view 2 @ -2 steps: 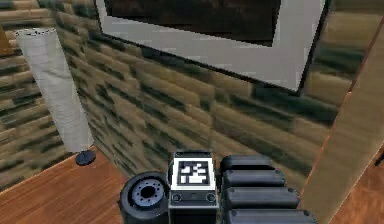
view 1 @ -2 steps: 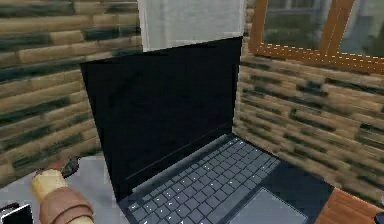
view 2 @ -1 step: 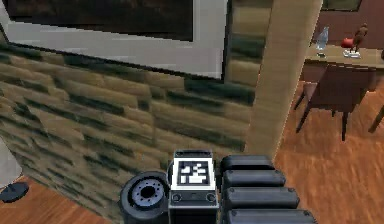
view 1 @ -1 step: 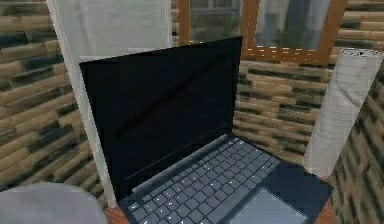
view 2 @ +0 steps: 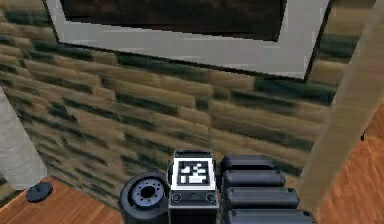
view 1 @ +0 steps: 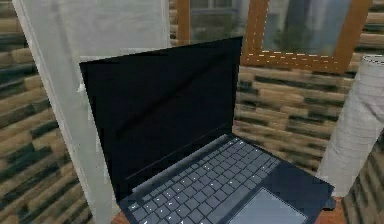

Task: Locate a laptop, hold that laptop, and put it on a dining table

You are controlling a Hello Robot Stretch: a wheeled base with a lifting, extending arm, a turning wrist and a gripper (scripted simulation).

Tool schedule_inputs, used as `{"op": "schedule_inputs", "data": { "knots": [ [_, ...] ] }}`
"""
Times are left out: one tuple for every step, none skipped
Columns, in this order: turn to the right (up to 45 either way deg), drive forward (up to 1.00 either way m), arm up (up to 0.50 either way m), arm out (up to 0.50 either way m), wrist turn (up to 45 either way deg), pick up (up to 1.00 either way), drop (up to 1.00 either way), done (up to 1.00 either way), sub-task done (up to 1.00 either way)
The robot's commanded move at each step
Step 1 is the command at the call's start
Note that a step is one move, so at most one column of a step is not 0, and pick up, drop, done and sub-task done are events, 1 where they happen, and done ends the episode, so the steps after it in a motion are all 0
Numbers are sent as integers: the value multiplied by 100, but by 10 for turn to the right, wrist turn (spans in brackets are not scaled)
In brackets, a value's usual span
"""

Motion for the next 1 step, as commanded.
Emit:
{"op": "schedule_inputs", "data": {
  "knots": [
    [420,0,0,0,0,0,0,0,0]
  ]
}}
